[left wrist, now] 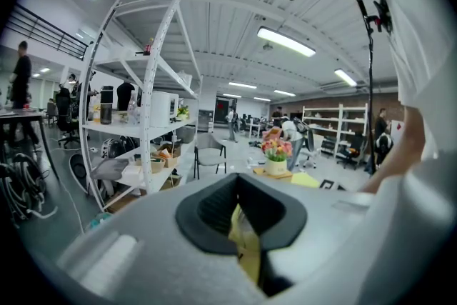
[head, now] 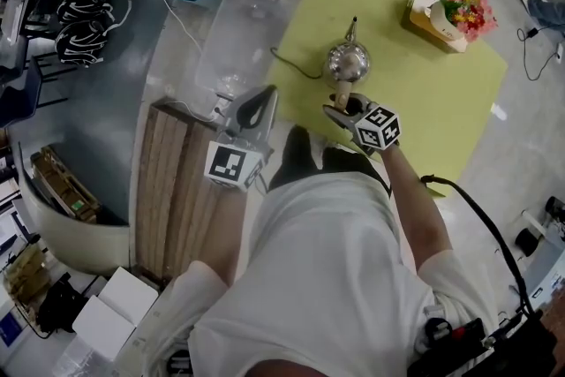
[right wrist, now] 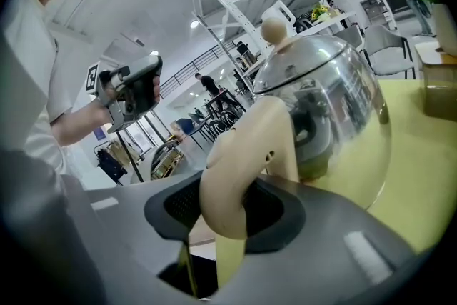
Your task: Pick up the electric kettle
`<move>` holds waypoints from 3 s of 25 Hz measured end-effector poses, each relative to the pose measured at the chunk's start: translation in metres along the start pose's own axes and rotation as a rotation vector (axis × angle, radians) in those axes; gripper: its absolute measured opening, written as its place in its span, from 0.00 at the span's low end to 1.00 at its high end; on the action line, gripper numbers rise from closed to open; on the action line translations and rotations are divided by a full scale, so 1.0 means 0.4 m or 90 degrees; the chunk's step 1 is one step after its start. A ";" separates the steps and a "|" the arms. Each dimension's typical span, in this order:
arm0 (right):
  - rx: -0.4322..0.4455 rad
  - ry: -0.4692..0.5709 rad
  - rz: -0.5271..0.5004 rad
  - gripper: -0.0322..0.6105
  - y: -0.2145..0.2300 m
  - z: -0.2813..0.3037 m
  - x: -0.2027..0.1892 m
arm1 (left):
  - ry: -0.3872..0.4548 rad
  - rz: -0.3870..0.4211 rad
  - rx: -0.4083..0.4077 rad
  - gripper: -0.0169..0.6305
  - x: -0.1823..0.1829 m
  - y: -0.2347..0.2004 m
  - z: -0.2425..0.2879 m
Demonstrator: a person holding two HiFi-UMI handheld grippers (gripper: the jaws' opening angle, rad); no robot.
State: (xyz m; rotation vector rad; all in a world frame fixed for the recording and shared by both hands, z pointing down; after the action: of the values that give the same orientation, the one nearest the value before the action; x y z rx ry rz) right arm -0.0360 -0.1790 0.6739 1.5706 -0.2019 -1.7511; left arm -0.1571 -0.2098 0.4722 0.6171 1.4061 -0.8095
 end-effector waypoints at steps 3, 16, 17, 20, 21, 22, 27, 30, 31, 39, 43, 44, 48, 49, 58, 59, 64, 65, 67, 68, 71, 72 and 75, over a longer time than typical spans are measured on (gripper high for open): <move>0.002 0.006 0.002 0.27 0.002 -0.003 0.007 | -0.007 -0.001 0.004 0.03 -0.002 0.001 0.002; 0.014 0.024 0.010 0.27 -0.011 0.002 0.051 | -0.003 0.002 -0.002 0.03 0.010 -0.001 -0.001; 0.015 0.023 0.011 0.27 -0.012 0.003 0.053 | -0.002 0.003 -0.004 0.03 0.008 -0.002 -0.001; 0.018 0.022 0.013 0.27 -0.014 0.001 0.053 | -0.003 0.005 -0.004 0.03 0.007 -0.004 -0.002; 0.019 0.023 0.012 0.27 -0.013 0.000 0.054 | -0.004 0.003 0.000 0.03 0.008 -0.006 -0.002; 0.019 0.025 0.012 0.27 -0.013 -0.001 0.056 | -0.004 0.001 0.002 0.03 0.009 -0.008 -0.002; 0.019 0.049 0.022 0.28 -0.017 -0.002 0.079 | -0.004 0.003 0.000 0.03 0.008 -0.011 -0.003; 0.020 0.062 0.028 0.28 -0.018 -0.003 0.095 | -0.001 0.003 0.001 0.03 0.007 -0.015 -0.003; 0.021 0.063 0.027 0.28 -0.019 -0.004 0.098 | -0.001 0.004 0.001 0.03 0.007 -0.016 -0.002; 0.030 0.077 0.021 0.28 -0.031 -0.015 0.122 | 0.000 0.012 -0.008 0.03 0.008 -0.011 0.007; 0.033 0.087 0.017 0.28 -0.034 -0.019 0.137 | -0.001 0.011 -0.007 0.03 0.010 -0.010 0.011; 0.034 0.088 0.016 0.28 -0.034 -0.020 0.140 | -0.001 0.010 -0.006 0.03 0.010 -0.011 0.012; 0.038 0.092 0.012 0.28 -0.042 -0.022 0.154 | 0.002 0.012 -0.007 0.03 0.020 -0.015 0.016; 0.038 0.094 0.012 0.28 -0.045 -0.024 0.157 | 0.004 0.013 -0.010 0.03 0.023 -0.013 0.016; 0.032 0.125 0.006 0.28 -0.066 -0.060 0.198 | 0.000 0.021 -0.040 0.03 0.035 0.017 0.034; 0.030 0.127 0.004 0.28 -0.067 -0.067 0.200 | 0.001 0.021 -0.042 0.03 0.037 0.021 0.037; 0.020 0.146 0.008 0.28 -0.066 -0.105 0.214 | 0.005 0.025 -0.058 0.03 0.045 0.045 0.053; 0.016 0.149 0.008 0.28 -0.063 -0.114 0.216 | 0.006 0.025 -0.061 0.03 0.046 0.050 0.057; 0.011 0.153 0.008 0.28 -0.057 -0.132 0.217 | 0.006 0.026 -0.067 0.03 0.045 0.062 0.067; 0.010 0.155 0.009 0.28 -0.055 -0.141 0.218 | 0.006 0.027 -0.072 0.03 0.045 0.069 0.072; 0.002 0.163 0.011 0.28 -0.054 -0.169 0.217 | 0.003 0.030 -0.092 0.03 0.042 0.094 0.086; -0.003 0.167 0.012 0.28 -0.053 -0.178 0.217 | 0.002 0.030 -0.098 0.03 0.041 0.103 0.092; -0.018 0.181 0.017 0.28 -0.048 -0.209 0.216 | -0.001 0.026 -0.110 0.03 0.042 0.129 0.107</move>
State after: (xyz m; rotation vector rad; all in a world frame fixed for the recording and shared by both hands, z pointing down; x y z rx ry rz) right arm 0.0357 -0.1891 0.5757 1.7652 -0.0582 -1.4831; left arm -0.0903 -0.2149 0.4549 0.5095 1.4402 -0.6488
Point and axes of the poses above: the fingertips, and each gripper's own axes: z forward along the fingers, y to its right, x out of its top, the point moved 2 cm from there along -z, backward along the fingers, and after that the axes turned 12 degrees about y, right-handed, at the moved point
